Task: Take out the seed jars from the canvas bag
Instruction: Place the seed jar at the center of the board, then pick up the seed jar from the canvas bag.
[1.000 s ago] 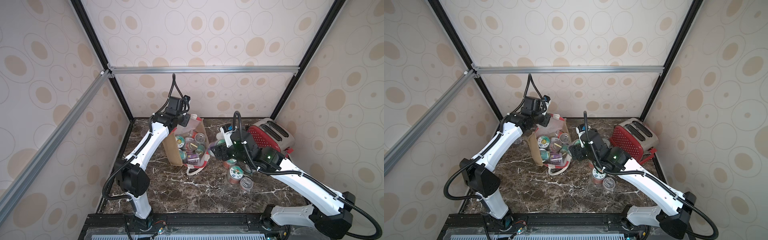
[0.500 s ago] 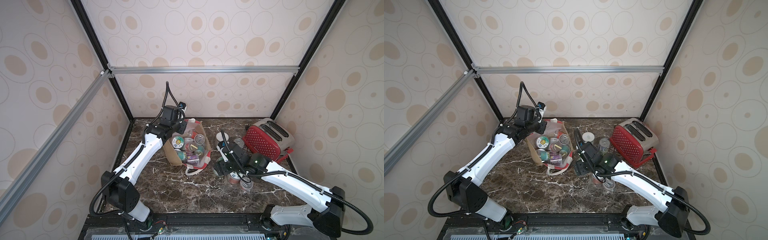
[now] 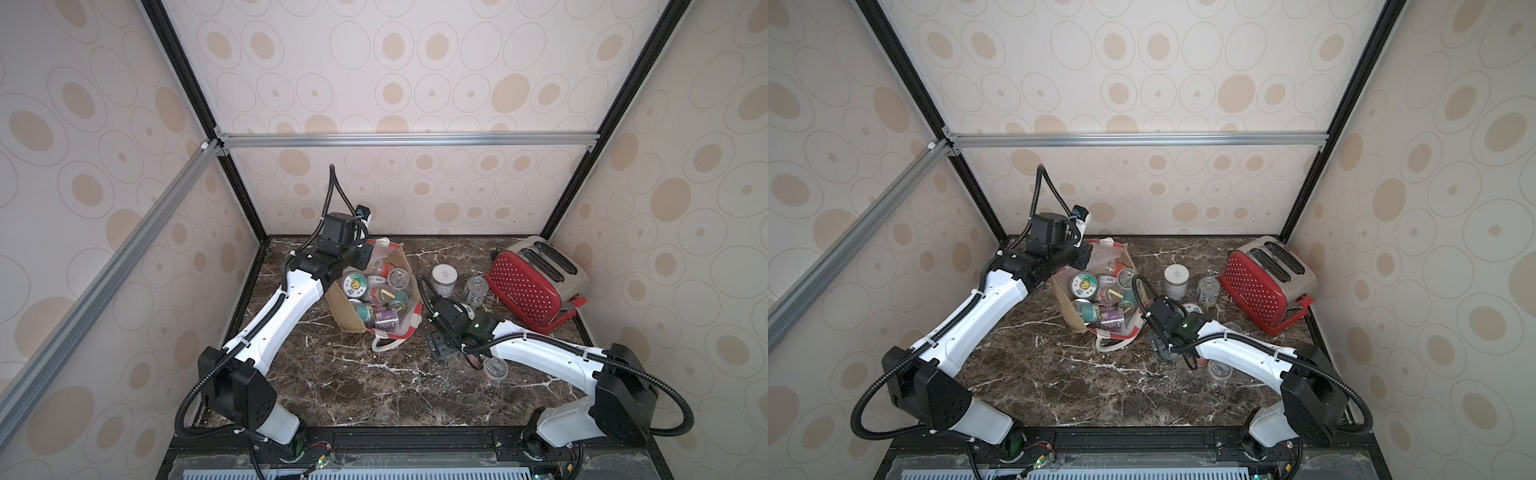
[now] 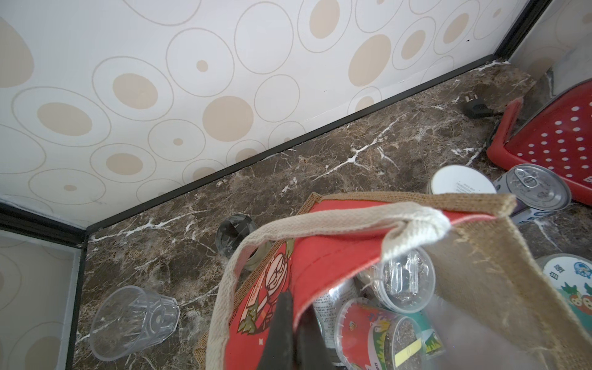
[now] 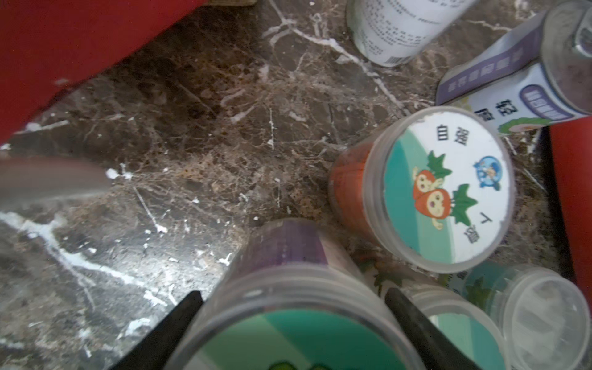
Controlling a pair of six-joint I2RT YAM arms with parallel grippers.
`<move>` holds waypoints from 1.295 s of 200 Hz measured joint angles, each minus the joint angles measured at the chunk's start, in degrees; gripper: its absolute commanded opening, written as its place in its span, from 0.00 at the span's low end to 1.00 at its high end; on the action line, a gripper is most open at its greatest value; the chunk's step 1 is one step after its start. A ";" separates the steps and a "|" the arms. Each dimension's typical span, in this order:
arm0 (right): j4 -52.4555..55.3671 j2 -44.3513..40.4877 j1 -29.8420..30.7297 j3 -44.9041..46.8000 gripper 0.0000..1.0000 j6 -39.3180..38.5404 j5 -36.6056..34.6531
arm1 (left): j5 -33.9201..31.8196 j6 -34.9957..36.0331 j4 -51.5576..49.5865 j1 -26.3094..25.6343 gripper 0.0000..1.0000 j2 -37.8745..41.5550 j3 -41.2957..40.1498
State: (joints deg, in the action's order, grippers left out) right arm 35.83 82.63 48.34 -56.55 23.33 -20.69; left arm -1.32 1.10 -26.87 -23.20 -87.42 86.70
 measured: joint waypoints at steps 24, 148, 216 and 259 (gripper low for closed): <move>1.14 0.39 -0.63 0.00 0.78 1.38 -2.56 | 0.17 -0.09 0.24 0.00 0.00 0.46 -0.55; 4.66 -11.41 -1.40 -13.75 0.96 1.92 14.45 | 2.21 -1.60 -0.61 0.00 0.00 1.90 -1.51; -0.57 5.44 3.41 -25.42 0.92 3.45 21.46 | 2.29 -1.79 -0.70 0.00 0.00 2.25 -1.70; -1.03 14.93 3.26 -29.05 0.93 6.40 14.80 | 2.25 -1.79 -0.76 0.00 0.00 2.27 -1.84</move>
State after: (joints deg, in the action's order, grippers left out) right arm 34.81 97.56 51.59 -85.60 29.74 -5.89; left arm 0.93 -0.69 -27.64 -23.20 -85.14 84.86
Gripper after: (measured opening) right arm 0.928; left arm 0.047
